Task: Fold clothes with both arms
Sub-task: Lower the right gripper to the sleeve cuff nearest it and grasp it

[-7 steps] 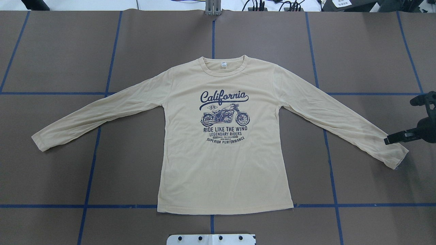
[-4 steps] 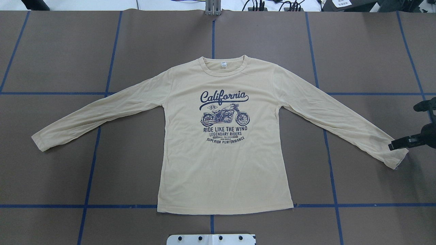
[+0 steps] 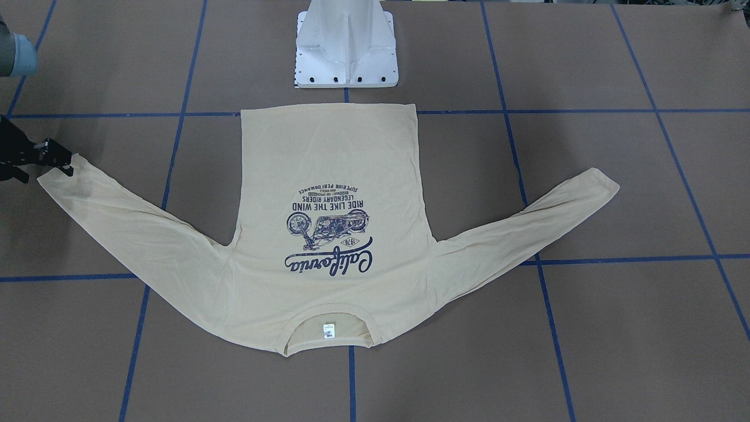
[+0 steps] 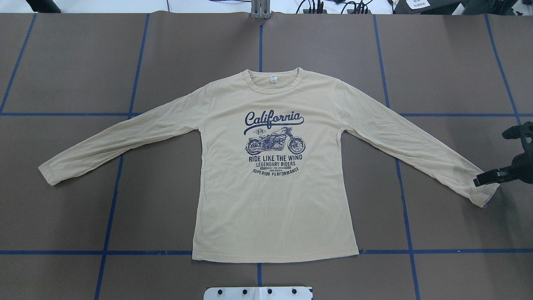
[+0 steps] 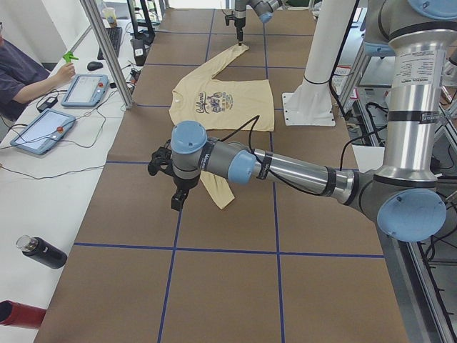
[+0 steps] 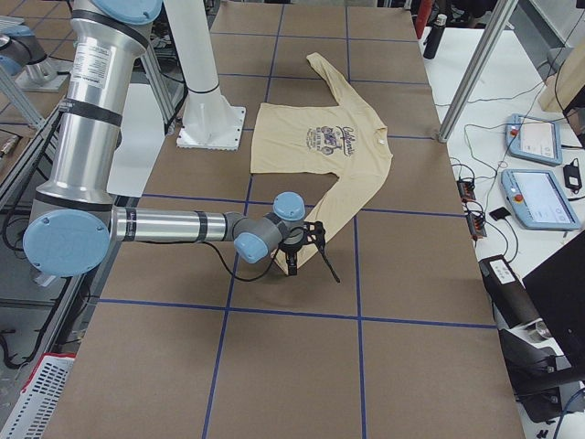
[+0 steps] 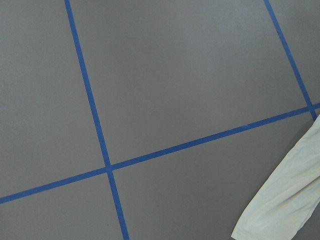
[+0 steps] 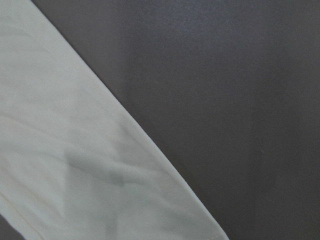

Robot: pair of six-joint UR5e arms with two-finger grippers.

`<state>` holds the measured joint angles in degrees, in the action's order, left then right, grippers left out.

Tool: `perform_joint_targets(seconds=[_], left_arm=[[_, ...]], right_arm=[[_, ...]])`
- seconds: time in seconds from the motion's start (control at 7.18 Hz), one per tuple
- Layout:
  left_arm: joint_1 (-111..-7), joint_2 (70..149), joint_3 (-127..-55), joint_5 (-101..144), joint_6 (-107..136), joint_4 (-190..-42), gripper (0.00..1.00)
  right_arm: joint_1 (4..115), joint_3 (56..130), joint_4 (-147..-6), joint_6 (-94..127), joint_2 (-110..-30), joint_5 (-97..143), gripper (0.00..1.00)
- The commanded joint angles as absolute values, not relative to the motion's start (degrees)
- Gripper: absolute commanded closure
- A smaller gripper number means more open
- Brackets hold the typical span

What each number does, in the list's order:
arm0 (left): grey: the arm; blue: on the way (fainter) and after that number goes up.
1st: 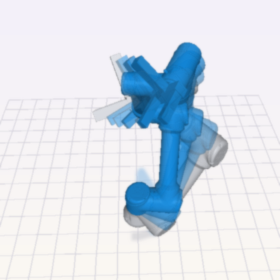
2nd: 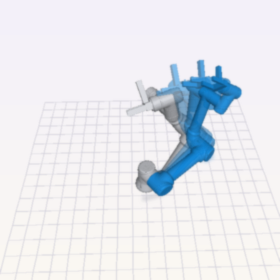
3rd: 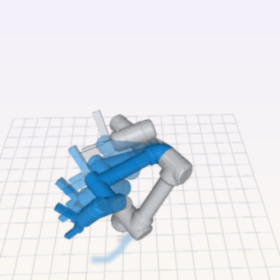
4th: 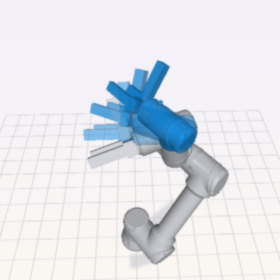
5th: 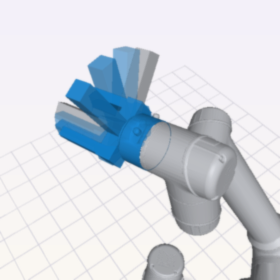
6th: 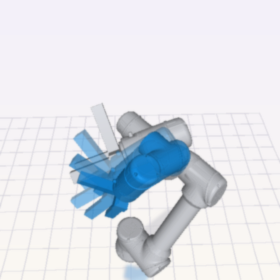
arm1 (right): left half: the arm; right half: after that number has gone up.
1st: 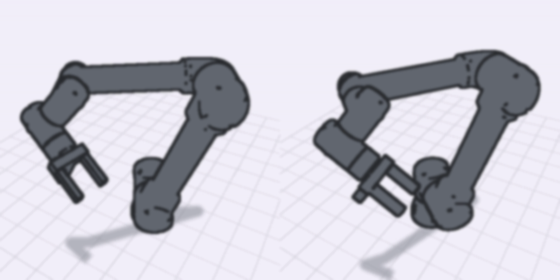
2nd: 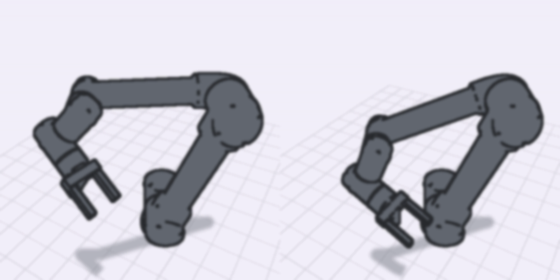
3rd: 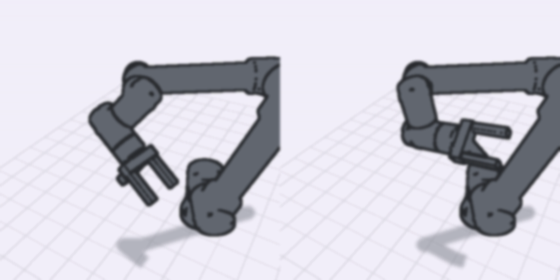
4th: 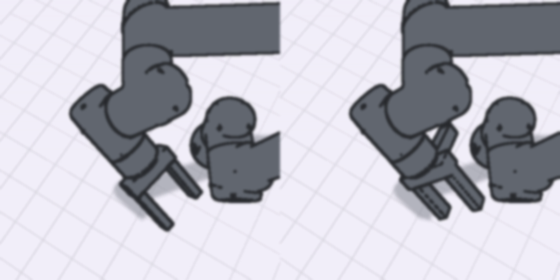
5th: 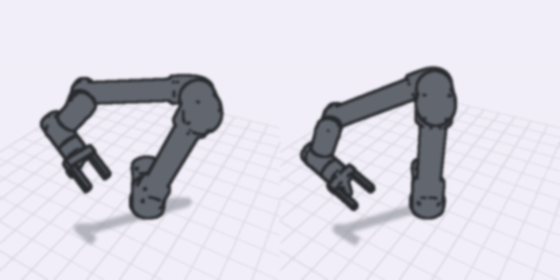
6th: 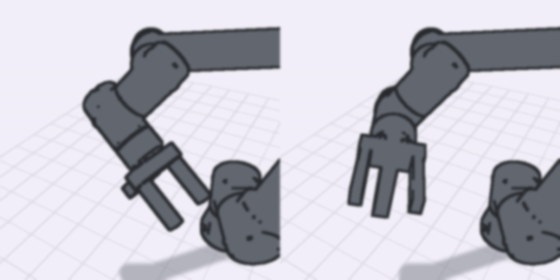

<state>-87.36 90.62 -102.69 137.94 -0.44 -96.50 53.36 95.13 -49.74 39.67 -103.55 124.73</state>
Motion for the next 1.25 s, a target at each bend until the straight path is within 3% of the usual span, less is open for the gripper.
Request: perform_joint_targets(seconds=[0.0,0.42,1.11], left_arm=[[-87.4,90.6,-102.7,138.0,-0.4,-96.5,0.01],[-87.4,90.6,-102.7,138.0,-0.4,-96.5,0.01],[-87.4,90.6,-102.7,138.0,-0.4,-96.5,0.01]], right_arm=[[53.2,94.3,-49.7,39.6,-103.4,124.8,0.08],[52.8,94.0,-49.8,39.7,-103.4,124.8,0.10],[52.8,94.1,-49.8,39.7,-103.4,125.1,0.54]])
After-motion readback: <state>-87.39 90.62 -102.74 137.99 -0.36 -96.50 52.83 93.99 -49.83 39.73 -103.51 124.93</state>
